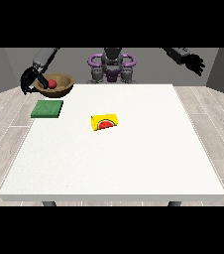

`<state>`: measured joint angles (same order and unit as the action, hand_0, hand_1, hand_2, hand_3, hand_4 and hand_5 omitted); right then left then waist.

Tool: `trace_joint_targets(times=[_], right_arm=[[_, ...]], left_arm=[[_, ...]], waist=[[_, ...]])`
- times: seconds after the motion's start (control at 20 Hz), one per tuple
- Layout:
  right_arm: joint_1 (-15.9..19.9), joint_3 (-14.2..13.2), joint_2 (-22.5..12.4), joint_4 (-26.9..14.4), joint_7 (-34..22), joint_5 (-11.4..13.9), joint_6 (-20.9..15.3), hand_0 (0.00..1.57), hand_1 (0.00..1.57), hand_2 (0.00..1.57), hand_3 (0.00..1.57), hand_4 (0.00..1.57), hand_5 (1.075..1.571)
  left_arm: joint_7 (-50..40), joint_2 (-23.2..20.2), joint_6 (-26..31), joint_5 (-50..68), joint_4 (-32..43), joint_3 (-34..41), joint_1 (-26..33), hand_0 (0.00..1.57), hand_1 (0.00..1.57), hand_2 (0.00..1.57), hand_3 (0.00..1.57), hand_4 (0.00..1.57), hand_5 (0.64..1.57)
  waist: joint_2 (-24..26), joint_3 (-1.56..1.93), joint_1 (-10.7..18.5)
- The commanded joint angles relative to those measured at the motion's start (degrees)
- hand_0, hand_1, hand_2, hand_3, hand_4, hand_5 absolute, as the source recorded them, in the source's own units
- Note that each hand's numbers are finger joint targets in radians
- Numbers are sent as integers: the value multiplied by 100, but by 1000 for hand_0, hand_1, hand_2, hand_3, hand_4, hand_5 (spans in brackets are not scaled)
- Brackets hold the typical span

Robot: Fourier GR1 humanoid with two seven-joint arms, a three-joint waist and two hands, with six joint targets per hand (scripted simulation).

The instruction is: Pick the cup and pour the ball into the bowl, then pick the bowl and place it on the pad

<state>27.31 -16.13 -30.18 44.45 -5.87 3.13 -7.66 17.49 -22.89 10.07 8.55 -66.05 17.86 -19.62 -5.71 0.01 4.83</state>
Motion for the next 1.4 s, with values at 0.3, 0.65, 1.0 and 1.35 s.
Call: trace_joint_targets(times=[0.3,0.65,1.0,1.35], right_arm=[[285,-419,-181,-105,659,-254,-81,1571,1571,1571,0,763,1567],[425,-770,-710,-793,580,-222,-370,1218,1218,1411,1299,0,1553],[868,-724,-657,-980,469,-434,123,0,0,363,444,0,1412],[873,-455,-906,-1331,-43,-166,420,0,0,0,0,0,1356]], left_arm=[[839,-1477,1236,804,1169,1255,-193,0,0,0,0,1213,1565],[717,-1519,1240,907,1043,1248,-230,0,0,0,0,1188,1558],[820,-1544,1200,797,1188,1151,-286,0,0,0,0,1178,1549],[-597,-467,680,642,-91,97,-202,0,0,0,0,902,1559]], waist=[[-874,-3,30],[-1024,3,112],[-979,1,63],[466,7,138]])
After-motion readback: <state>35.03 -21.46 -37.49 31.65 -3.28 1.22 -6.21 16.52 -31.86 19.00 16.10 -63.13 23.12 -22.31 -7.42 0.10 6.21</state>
